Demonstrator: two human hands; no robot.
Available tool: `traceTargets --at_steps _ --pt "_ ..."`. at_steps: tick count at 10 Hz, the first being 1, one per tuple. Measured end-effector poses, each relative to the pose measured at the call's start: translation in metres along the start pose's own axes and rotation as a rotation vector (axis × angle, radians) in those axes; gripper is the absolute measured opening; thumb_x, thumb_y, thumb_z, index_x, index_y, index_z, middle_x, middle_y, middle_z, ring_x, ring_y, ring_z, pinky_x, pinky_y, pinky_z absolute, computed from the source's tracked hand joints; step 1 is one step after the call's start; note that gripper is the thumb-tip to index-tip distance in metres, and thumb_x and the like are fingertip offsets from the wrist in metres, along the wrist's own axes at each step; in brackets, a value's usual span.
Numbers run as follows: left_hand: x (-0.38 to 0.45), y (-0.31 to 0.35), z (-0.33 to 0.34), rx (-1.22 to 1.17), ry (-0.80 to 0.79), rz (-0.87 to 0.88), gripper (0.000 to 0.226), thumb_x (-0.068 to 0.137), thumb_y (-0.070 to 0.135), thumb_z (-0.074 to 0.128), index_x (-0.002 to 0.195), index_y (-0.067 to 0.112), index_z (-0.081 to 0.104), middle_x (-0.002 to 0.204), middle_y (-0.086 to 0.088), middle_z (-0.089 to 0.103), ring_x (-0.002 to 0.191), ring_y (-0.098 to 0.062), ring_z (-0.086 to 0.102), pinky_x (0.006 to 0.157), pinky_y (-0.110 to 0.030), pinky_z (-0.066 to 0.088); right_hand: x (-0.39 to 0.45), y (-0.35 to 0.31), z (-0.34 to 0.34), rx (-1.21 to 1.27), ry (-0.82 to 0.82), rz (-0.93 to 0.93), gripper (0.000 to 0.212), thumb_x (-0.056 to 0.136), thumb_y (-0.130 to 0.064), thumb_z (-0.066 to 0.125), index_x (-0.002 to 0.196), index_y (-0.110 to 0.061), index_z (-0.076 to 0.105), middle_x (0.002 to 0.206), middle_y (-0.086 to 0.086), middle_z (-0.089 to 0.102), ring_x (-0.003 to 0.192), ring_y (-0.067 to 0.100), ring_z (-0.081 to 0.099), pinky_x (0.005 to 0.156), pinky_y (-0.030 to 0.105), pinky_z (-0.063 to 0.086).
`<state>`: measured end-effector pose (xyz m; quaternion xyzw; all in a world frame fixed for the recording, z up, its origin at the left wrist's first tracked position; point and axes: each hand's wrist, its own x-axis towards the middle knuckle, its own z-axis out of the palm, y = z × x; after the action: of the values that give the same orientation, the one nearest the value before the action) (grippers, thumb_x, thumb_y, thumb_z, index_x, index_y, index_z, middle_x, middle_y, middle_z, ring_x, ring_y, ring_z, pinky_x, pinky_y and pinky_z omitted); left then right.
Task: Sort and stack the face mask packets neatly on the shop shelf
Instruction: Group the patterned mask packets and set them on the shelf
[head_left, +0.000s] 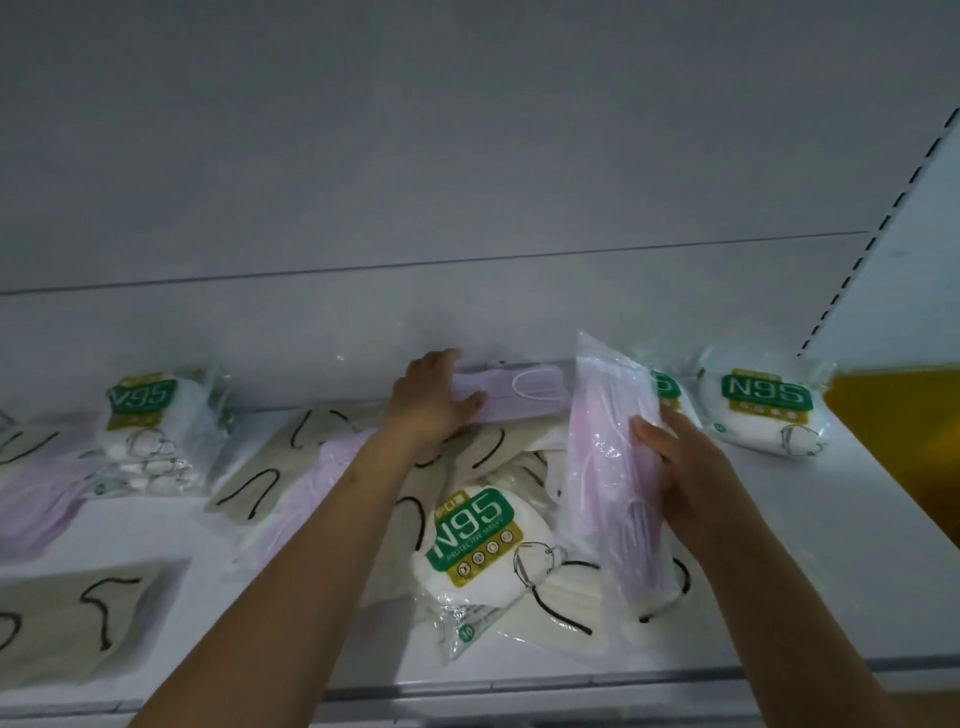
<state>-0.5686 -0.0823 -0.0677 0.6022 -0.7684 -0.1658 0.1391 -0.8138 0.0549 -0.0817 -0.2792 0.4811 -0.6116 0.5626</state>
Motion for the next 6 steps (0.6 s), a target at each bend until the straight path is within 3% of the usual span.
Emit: traceTargets --at_steps 1,2,3,4,5,6 --pt "0.012 -0.009 0.004 0.302 -0.2 -0.045 0.096 0.078 0.072 0.065 0.151 0.021 0.03 0.147 -0.008 0.049 0.13 -0.032 0.049 0.101 -0.044 0.037 -0.009 -0.008 -0.006 0.064 0.027 0.055 0.023 0.096 -0.014 0.058 0.107 0.006 0.063 0.082 0.013 0.07 0.073 0.021 0.07 0.062 0.031 0.058" --pt "0.01 -0.003 0.006 0.471 -0.104 -0.003 0.075 0.076 0.072 0.062 0.131 0.023 0.053 0.131 -0.007 0.057 0.122 -0.031 0.05 0.092 -0.04 0.037 -0.01 -0.004 -0.007 0.162 0.058 0.158 0.03 0.095 -0.017 0.058 0.114 0.006 0.062 0.084 0.014 0.071 0.073 0.023 0.07 0.062 0.032 0.058" --pt "0.004 -0.001 -0.005 0.369 0.001 0.049 0.058 0.078 0.059 0.069 0.12 0.02 0.061 0.122 -0.006 0.058 0.117 -0.03 0.051 0.09 -0.036 0.038 -0.01 -0.001 0.0 0.257 0.025 0.243 0.036 0.097 -0.022 0.055 0.124 -0.001 0.063 0.112 0.016 0.072 0.099 0.027 0.071 0.084 0.041 0.054" --pt "-0.009 0.002 -0.024 -0.001 0.023 0.041 0.055 0.078 0.045 0.079 0.12 0.018 0.057 0.113 -0.001 0.061 0.103 -0.024 0.06 0.08 -0.032 0.047 -0.011 -0.004 0.009 0.38 -0.109 0.144 0.042 0.097 -0.027 0.048 0.135 -0.008 0.055 0.125 0.013 0.067 0.112 0.024 0.067 0.088 0.038 0.054" --pt "-0.03 0.014 -0.033 -0.184 0.105 0.048 0.059 0.077 0.043 0.08 0.124 0.024 0.05 0.108 0.004 0.062 0.095 -0.02 0.062 0.08 -0.034 0.053 -0.007 -0.001 0.014 -0.349 -0.153 -0.308 0.03 0.092 -0.018 0.058 0.117 -0.007 0.07 0.105 0.01 0.074 0.097 0.019 0.072 0.118 0.036 0.031" --pt "-0.053 0.034 -0.025 -0.319 0.219 0.169 0.069 0.077 0.038 0.083 0.134 0.023 0.046 0.112 0.01 0.058 0.097 -0.011 0.058 0.077 -0.024 0.045 0.008 0.016 0.011 -1.028 0.012 -0.816 0.026 0.093 -0.011 0.054 0.1 -0.002 0.077 0.094 0.017 0.075 0.099 0.029 0.072 0.124 0.039 0.001"
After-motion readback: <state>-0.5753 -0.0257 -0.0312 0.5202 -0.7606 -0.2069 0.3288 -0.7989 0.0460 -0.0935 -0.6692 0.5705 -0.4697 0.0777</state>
